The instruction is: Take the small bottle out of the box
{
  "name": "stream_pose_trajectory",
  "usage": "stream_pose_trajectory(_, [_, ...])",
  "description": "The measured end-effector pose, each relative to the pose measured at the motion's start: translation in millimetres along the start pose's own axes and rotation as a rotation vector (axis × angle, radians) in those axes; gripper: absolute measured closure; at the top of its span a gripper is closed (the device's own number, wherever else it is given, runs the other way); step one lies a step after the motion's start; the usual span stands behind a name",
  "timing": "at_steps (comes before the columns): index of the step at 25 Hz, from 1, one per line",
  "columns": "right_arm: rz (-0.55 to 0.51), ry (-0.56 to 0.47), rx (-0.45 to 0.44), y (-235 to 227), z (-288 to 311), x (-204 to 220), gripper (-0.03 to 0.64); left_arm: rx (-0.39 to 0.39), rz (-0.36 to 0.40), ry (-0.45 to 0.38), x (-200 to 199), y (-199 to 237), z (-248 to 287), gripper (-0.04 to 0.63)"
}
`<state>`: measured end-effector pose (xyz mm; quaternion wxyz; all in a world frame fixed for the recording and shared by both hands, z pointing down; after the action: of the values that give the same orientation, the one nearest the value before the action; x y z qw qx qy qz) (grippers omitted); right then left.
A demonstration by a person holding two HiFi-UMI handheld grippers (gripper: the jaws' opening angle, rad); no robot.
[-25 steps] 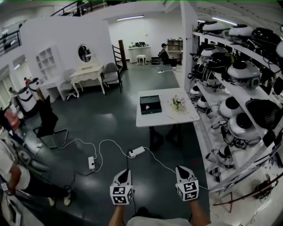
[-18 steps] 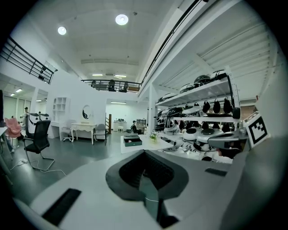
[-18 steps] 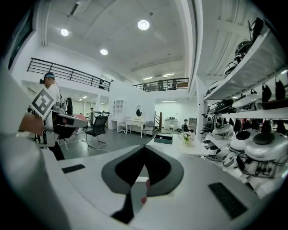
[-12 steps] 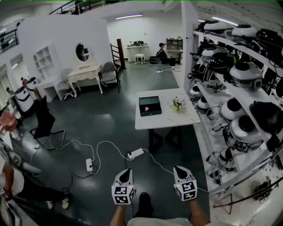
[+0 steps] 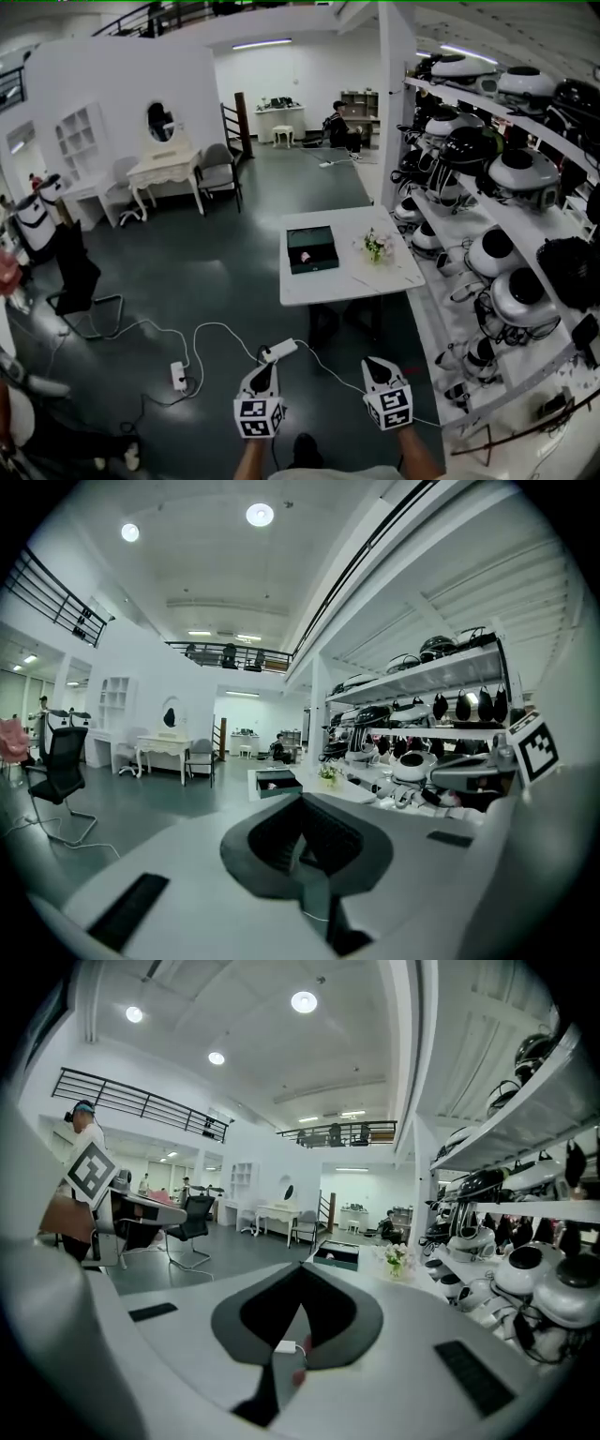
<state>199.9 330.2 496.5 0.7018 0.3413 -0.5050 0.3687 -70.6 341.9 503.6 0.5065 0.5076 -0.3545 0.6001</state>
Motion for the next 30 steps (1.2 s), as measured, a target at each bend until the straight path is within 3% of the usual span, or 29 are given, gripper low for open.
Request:
stream_pose_trajectory(14, [-0.014,-0.014,0.074,-36,137,-48,0.595,0.082,0.019,-0.028,-54,74,141,0.577])
stream_pose_trajectory(22, [-0.011,0.004,0.096,-36,189,-53,0.595,0.102,0.018,-0.014,-59,112,186,0.577])
stream_pose_trajectory(30, [0.009,0.03,0.093,-42,212,-43,0.595,0.108,0.011,0.013,-53,121,210,0.577])
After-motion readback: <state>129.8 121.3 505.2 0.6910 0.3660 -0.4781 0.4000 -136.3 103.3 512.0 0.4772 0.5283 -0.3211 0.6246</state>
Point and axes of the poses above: the fingertips, and each gripper's own axes: z forward along the fingers, y to its left, x out of its underside, the point moved 6 cm from there along -z, backward along the fingers, and after that the axes turned 1 degree about -x, right-handed, at the moved point
